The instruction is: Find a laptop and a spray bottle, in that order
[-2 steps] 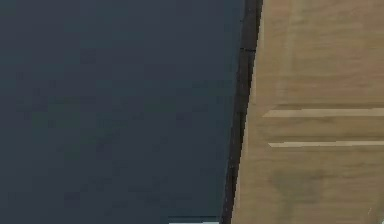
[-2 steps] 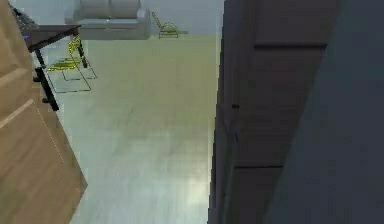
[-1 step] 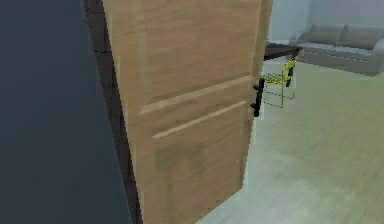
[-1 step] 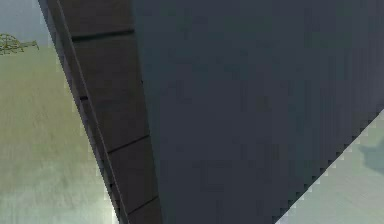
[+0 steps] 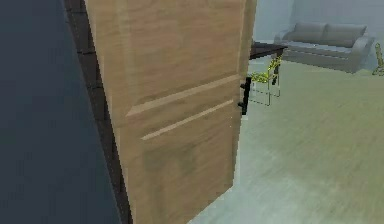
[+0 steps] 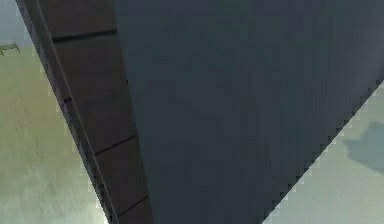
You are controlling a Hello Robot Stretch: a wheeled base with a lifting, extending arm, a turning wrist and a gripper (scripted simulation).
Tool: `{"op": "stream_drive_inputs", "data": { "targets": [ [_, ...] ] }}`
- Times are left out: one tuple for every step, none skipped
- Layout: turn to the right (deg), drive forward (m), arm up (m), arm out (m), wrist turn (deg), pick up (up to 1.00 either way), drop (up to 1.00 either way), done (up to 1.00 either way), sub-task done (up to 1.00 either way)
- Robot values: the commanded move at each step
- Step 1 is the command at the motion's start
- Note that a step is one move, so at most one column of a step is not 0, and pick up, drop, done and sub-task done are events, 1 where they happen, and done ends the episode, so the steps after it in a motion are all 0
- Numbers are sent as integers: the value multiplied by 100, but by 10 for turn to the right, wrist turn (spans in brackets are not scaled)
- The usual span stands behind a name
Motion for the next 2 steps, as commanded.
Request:
{"op": "stream_drive_inputs", "data": {
  "targets": [
    [0,20,0,0,0,0,0,0,0],
    [0,35,0,0,0,0,0,0,0]
  ]
}}
